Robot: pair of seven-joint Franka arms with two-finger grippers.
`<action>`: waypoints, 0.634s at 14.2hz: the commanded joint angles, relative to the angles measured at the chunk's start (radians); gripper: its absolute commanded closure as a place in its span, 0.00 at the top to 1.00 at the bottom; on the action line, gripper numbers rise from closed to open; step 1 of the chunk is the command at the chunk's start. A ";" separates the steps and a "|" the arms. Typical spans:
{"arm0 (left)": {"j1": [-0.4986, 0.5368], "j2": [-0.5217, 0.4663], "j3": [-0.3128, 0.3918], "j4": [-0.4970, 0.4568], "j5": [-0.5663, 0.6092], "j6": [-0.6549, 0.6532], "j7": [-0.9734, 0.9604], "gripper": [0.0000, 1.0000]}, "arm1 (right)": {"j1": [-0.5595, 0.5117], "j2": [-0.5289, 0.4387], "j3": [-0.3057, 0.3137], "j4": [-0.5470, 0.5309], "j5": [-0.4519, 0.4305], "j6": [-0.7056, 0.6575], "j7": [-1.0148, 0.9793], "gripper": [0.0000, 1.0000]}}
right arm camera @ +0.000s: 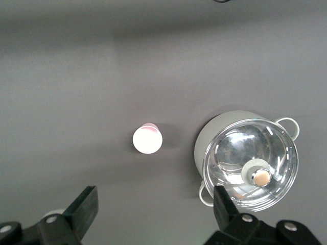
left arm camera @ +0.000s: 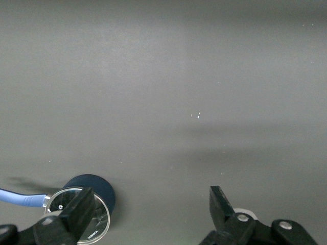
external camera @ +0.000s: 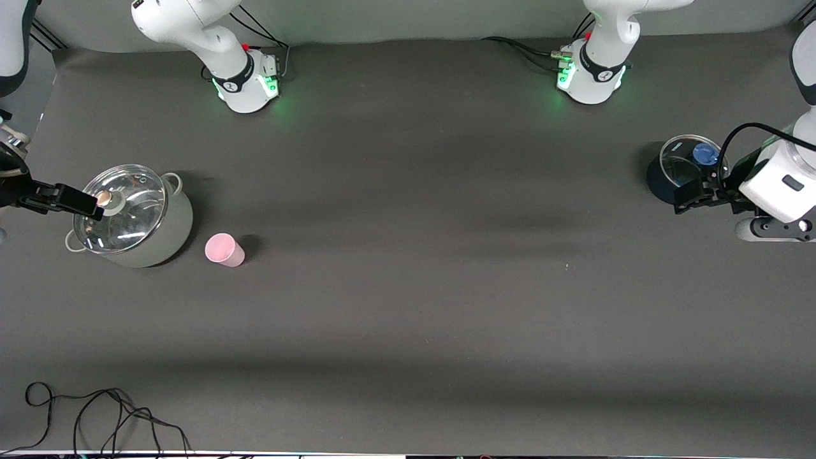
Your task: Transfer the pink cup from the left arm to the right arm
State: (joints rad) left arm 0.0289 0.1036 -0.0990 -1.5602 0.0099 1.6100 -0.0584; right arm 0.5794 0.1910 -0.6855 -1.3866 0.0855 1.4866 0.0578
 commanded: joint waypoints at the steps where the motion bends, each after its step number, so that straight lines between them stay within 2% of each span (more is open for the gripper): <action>1: -0.001 -0.004 0.004 0.005 -0.008 -0.005 -0.014 1.00 | 0.008 0.008 0.003 0.017 -0.009 -0.020 0.007 1.00; 7: -0.001 -0.001 0.005 0.005 -0.007 -0.002 -0.009 1.00 | -0.007 -0.007 0.012 0.000 -0.009 -0.017 0.001 1.00; 8: -0.001 -0.001 0.005 0.005 -0.005 -0.004 -0.009 1.00 | -0.033 -0.008 0.030 -0.003 -0.009 -0.017 0.002 1.00; 9: -0.001 -0.001 0.005 0.005 -0.005 -0.004 -0.008 1.00 | -0.089 -0.013 0.091 -0.002 -0.010 -0.017 0.001 1.00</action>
State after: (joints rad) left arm 0.0293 0.1055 -0.0963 -1.5607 0.0099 1.6099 -0.0586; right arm 0.5630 0.1931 -0.6689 -1.3877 0.0855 1.4786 0.0578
